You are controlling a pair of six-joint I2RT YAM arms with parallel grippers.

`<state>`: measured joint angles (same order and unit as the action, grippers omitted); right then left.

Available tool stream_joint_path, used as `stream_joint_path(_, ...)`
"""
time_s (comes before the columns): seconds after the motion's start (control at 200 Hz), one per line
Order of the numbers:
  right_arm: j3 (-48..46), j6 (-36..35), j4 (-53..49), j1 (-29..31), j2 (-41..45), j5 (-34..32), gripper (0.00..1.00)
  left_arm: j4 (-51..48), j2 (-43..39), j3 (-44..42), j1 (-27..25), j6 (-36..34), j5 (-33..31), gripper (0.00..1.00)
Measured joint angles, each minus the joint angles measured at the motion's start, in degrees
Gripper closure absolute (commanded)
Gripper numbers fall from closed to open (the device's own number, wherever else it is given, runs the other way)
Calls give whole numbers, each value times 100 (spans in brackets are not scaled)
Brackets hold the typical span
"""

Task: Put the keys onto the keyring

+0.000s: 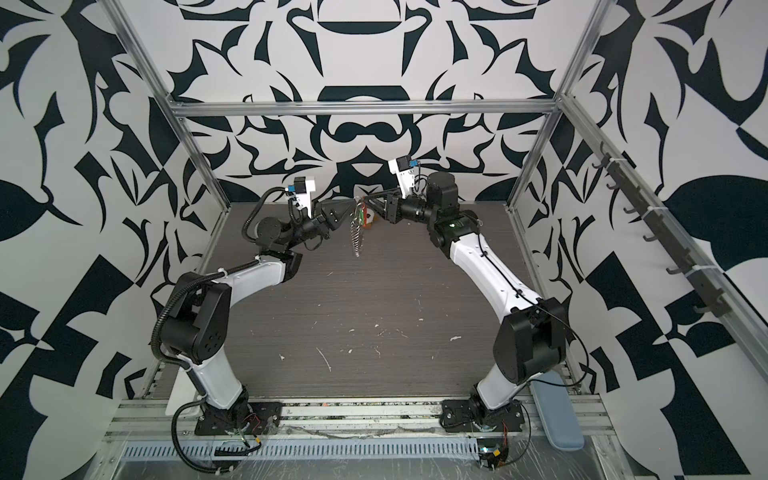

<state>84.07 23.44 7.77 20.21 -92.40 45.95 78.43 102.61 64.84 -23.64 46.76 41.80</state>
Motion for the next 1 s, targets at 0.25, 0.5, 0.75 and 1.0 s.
stream_joint_path(0.25,0,114,245,-2,-42,186,74,24,0,2,0,105,24,100)
stream_joint_path(0.5,-4,192,481,-4,-39,260,75,17,0,4,0,144,26,100)
stream_joint_path(0.75,-4,227,538,28,-39,365,81,20,0,9,0,190,28,100)
stream_joint_path(1.0,-2,234,538,81,-44,446,87,17,0,20,0,234,44,100)
